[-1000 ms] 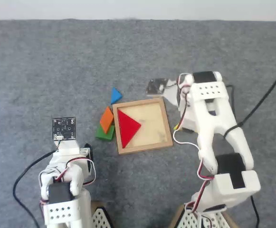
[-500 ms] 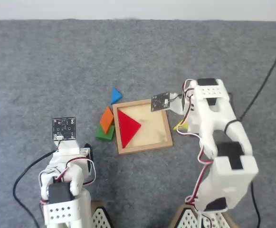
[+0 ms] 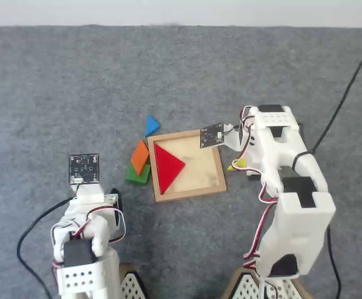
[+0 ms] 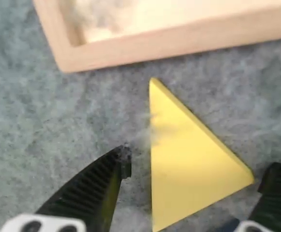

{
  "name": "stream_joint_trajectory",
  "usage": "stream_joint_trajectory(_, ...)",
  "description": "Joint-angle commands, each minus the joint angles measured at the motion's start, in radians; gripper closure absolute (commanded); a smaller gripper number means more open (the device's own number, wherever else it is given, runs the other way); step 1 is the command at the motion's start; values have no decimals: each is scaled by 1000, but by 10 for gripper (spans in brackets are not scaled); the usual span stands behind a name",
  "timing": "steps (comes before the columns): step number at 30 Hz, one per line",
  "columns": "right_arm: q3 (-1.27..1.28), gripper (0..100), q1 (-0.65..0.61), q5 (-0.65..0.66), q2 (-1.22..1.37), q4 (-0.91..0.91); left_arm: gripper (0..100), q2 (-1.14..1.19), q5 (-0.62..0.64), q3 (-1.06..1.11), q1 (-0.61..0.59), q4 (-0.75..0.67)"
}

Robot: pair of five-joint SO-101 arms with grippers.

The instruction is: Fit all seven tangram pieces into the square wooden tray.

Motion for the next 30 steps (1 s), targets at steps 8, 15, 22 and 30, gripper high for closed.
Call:
stream_joint_trajectory(8, -44, 742, 50, -32, 35, -10, 871, -20, 11, -13, -5, 5)
stream_joint_trajectory(15, -46, 745, 47, -51, 33, -15, 871, -20, 11, -13, -5, 5)
stream_joint_trajectory(22, -160, 745, 44, -238, -18, 24, 871, -20, 11, -13, -5, 5)
stream_joint_trajectory(30, -345, 746, -77, -456, -58, 188, 871, -20, 11, -13, -5, 5)
